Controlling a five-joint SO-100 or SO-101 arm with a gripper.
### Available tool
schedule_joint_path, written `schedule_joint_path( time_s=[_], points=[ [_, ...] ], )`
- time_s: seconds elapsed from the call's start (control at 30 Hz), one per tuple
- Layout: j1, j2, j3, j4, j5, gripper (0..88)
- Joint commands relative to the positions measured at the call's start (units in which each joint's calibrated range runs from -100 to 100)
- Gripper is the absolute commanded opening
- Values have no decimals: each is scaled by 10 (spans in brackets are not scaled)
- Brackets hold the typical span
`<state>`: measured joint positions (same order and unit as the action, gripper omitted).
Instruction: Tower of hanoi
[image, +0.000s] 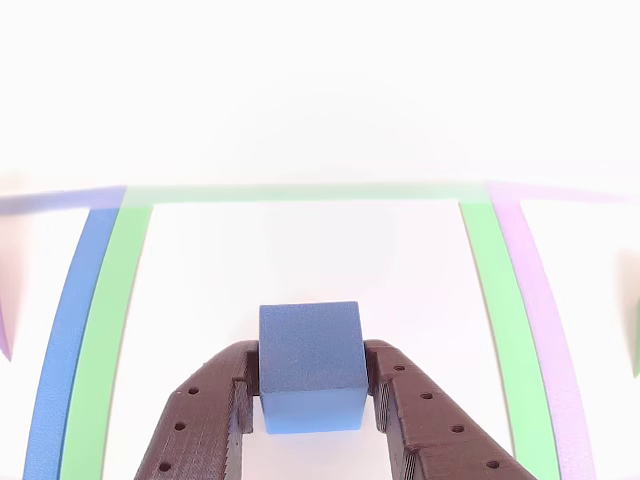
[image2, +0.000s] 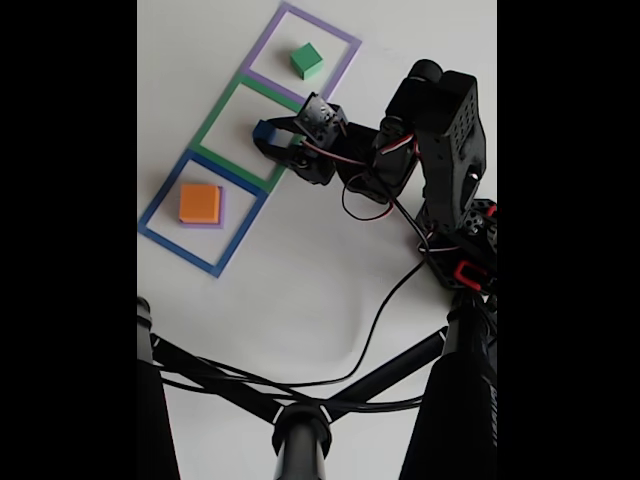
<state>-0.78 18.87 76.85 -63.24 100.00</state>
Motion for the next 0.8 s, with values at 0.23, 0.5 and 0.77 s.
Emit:
schedule_joint_path(
  time_s=[0.23, 0.5, 0.77],
  points=[
    [17, -18, -12, -13, 0, 254],
    [24, -197, 2, 138, 0, 281],
    [69, -519, -83, 620, 0, 188]
  ],
)
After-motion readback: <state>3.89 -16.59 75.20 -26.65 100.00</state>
